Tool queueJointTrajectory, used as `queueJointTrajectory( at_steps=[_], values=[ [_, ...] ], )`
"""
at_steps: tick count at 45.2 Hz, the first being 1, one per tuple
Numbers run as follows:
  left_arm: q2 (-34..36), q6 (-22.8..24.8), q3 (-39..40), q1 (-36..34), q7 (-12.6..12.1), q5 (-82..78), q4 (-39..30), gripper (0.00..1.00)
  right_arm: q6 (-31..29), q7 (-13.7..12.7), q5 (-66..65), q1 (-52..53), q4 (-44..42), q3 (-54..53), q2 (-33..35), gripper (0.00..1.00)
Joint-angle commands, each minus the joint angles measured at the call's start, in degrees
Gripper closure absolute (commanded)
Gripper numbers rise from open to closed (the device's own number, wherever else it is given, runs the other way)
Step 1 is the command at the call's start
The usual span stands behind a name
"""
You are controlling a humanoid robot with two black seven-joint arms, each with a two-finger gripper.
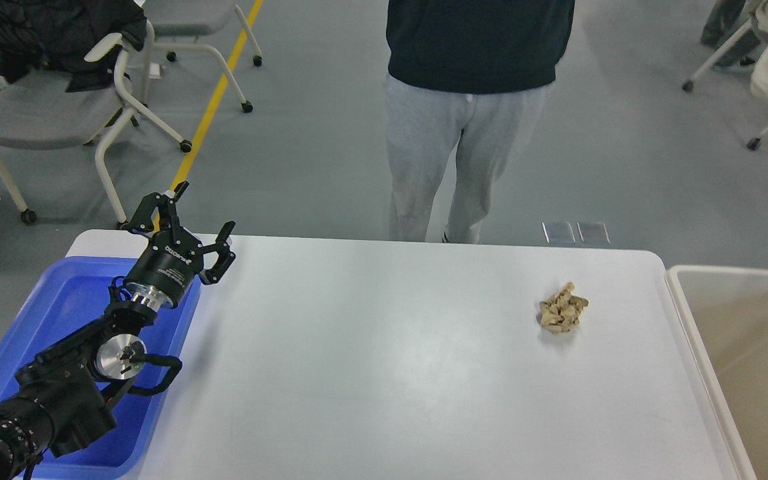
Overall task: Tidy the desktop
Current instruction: 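Lower the foil bag into the beige bin and open the right gripper, then withdraw the right gripper up out of the bin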
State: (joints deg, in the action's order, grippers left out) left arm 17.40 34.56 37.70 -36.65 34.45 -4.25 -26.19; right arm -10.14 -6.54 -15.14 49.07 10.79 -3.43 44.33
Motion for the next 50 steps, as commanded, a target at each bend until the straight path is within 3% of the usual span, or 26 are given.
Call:
queueJointTrajectory(
  at_steps=[1,22,50],
  values=[
    [0.0,-0.1,-0.1,0.0,0.0,0.0,0.0,0.00,1.3,0.0,3.4,-5.4,-17.0,-0.6,-11.8,1.00],
    [0.0,-0.2,-0.1,0.0,0.0,0.0,0.0,0.00,2.1,2.1,3.9,-16.6,-19.4,0.4,-15.2,1.00],
    [0.0,-0.2,0.0,0.0,0.0,0.0,0.0,0.00,2.8,2.7,3.8,-20.2,-19.8,0.6,-22.9,1.00]
  ],
)
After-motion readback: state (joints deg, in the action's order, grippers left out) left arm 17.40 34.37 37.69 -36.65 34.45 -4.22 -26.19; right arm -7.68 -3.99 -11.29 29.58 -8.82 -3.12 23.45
